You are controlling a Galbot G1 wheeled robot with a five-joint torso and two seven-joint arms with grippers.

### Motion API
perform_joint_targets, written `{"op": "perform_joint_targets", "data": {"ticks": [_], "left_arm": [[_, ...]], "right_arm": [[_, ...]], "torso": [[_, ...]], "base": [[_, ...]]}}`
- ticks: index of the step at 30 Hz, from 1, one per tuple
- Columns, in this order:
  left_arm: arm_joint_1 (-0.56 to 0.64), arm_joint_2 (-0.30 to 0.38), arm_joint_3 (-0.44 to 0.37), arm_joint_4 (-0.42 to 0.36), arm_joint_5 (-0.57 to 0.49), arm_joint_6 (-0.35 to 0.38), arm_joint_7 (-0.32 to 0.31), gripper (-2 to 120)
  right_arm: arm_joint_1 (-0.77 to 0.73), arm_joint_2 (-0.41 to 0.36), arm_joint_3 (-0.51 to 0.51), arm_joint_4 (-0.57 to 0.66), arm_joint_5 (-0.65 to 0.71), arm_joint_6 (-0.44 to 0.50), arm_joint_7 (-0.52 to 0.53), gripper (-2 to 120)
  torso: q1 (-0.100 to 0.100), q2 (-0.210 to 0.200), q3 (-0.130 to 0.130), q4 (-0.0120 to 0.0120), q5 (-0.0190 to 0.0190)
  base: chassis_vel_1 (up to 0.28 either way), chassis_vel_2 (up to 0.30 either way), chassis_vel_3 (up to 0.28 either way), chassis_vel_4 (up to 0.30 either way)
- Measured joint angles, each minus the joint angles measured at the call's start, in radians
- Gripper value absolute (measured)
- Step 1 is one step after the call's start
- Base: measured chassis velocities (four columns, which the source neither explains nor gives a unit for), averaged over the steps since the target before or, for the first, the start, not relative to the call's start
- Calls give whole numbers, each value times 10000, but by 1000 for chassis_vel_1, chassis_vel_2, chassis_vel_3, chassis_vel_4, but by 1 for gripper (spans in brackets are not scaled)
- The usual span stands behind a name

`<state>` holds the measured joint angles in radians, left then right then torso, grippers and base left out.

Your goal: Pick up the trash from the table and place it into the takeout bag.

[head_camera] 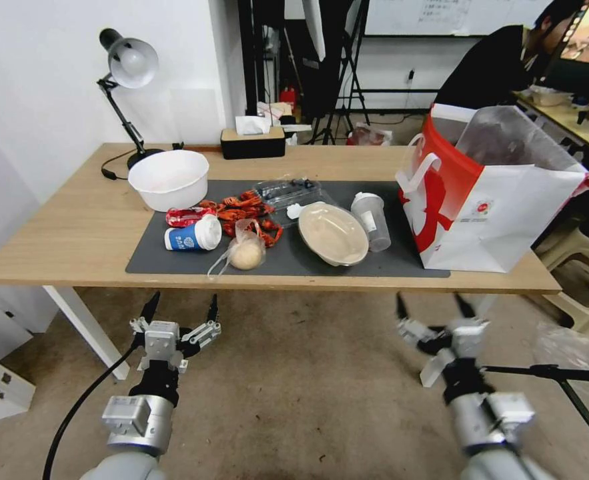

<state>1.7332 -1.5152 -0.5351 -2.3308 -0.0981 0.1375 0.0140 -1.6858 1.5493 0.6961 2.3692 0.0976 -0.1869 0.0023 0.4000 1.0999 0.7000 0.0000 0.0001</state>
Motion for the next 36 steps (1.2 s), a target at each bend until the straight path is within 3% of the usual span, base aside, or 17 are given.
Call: {"op": "perform_joint_targets", "data": {"ticks": [1, 3, 6, 18, 25, 36], "left_arm": [[0, 0, 0, 0, 0, 0, 0, 100], [-430, -111, 104, -208, -646, 927, 106, 100], [-793, -129, 187, -255, -1160, 1334, 18, 100], [-923, -94, 192, -124, -1265, 1282, -74, 100], [-1095, 93, 250, 46, -1261, 1241, -48, 100], [-911, -64, 124, -2, -1147, 1165, -54, 100]], "right_arm": [[0, 0, 0, 0, 0, 0, 0, 100], [454, 183, 576, 267, 446, -649, 0, 100], [578, 78, 571, 73, 942, -322, -188, 100], [1043, -358, -384, -343, 2319, 237, 17, 100], [1859, -1016, -1343, -1233, 5069, 364, 604, 100], [3078, -1544, -2847, -2744, 6965, 231, 1452, 100]], "torso": [[0, 0, 0, 0, 0], [0, 0, 0, -1, -3], [0, 0, 1, -3, 3], [0, 0, 0, 2, -1], [0, 0, 0, 1, -1], [1, 0, 1, 1, -1]], "base": [[0, 0, 0, 0], [0, 0, 0, 0], [0, 0, 0, 0], [0, 0, 0, 0], [0, 0, 0, 0], [0, 0, 0, 0]]}}
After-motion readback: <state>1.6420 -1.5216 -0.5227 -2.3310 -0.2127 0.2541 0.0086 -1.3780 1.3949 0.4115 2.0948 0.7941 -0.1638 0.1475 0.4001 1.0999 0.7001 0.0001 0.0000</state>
